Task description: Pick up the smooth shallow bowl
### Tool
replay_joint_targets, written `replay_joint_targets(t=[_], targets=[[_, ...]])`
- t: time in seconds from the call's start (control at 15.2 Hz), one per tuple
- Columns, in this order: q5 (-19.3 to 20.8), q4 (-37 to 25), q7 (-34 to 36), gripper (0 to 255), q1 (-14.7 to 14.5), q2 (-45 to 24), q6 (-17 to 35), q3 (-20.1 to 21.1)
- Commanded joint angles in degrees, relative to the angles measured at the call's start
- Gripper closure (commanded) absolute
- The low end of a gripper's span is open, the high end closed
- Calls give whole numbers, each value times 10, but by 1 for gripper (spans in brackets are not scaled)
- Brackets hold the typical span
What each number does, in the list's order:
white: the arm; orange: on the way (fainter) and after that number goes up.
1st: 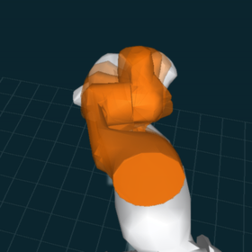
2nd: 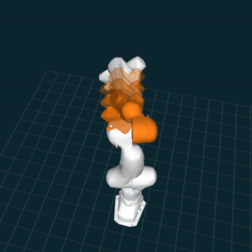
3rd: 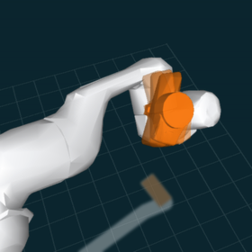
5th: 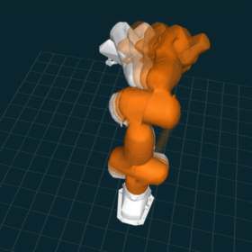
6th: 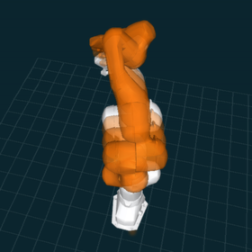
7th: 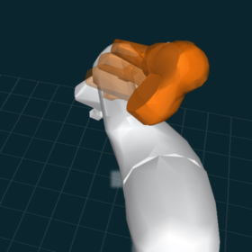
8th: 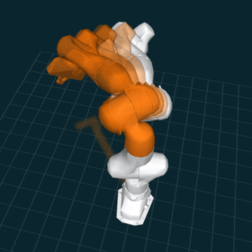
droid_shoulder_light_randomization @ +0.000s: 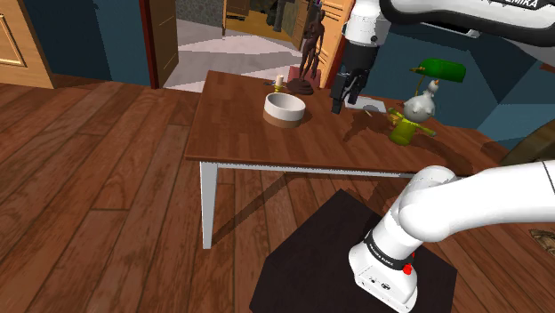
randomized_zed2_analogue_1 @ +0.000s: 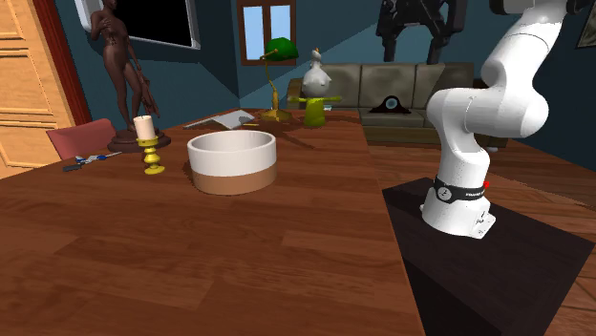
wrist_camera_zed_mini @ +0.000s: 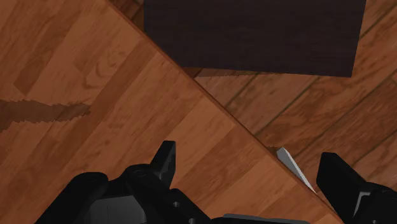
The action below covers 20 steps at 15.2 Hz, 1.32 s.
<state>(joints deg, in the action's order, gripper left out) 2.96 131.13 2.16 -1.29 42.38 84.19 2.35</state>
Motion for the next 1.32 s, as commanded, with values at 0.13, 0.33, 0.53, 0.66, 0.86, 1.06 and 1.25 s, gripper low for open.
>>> replay_joint_targets(t=[0.13,0.33,0.53,0.66,0.86,1.06,1.25], targets=[[3,-6,-7,0,3,-35,32,-8],[5,-20,-16,0,7,-91,77,-20],[5,-41,-27,0,10,-149,117,-30],[4,-59,-34,0,12,-189,141,-37],[1,-92,-45,0,15,-251,172,-47],[-6,-132,-57,0,18,-313,198,-55],[-14,-178,-70,0,21,-377,218,-62]])
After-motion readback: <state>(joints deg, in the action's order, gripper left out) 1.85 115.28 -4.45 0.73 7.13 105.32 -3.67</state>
